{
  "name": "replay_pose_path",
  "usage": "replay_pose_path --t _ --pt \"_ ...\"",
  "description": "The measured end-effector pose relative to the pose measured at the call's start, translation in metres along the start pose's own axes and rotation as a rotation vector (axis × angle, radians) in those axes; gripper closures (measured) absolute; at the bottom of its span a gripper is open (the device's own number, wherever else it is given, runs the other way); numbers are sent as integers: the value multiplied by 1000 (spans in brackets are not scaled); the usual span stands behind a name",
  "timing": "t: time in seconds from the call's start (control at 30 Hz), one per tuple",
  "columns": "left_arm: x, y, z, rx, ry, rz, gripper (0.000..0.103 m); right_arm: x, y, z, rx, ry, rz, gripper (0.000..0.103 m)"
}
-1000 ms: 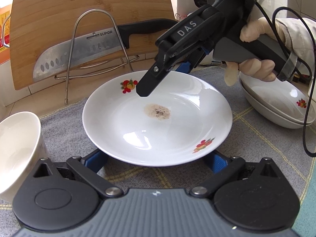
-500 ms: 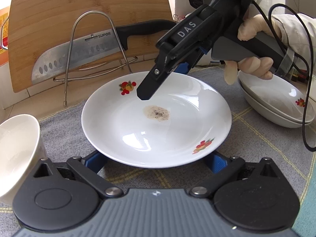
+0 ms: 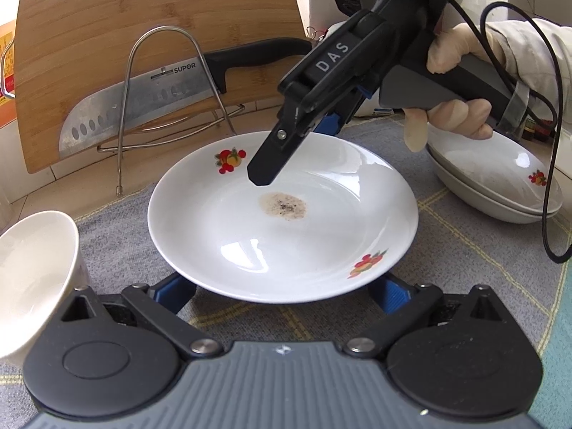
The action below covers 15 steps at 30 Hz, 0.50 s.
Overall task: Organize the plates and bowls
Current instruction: 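Lift the stained plate off the towel with the right tool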
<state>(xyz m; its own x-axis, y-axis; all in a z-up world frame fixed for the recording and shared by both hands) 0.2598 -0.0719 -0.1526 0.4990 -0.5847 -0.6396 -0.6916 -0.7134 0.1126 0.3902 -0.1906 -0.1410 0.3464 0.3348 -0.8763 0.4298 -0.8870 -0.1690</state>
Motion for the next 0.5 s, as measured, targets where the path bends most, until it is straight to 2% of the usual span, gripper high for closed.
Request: replay_pose_path --t 0.5 --pt "-17 10 4 43 -32 23 2 -21 -13 18 22 0 -15 6"
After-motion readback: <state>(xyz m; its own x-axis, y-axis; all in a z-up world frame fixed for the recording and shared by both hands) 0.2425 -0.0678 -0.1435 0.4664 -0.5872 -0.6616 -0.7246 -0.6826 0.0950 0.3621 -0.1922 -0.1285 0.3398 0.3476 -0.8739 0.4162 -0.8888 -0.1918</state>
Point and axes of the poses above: each gripper's, at about its wrist camera, not at the fingertips, and x roughly the way its jaws point, y to its right, z to its underside, the point moved 5 cm from there along x, roughly the way its jaws point, and after that the axes turned 13 degrees about z, right-handed, at the moved point
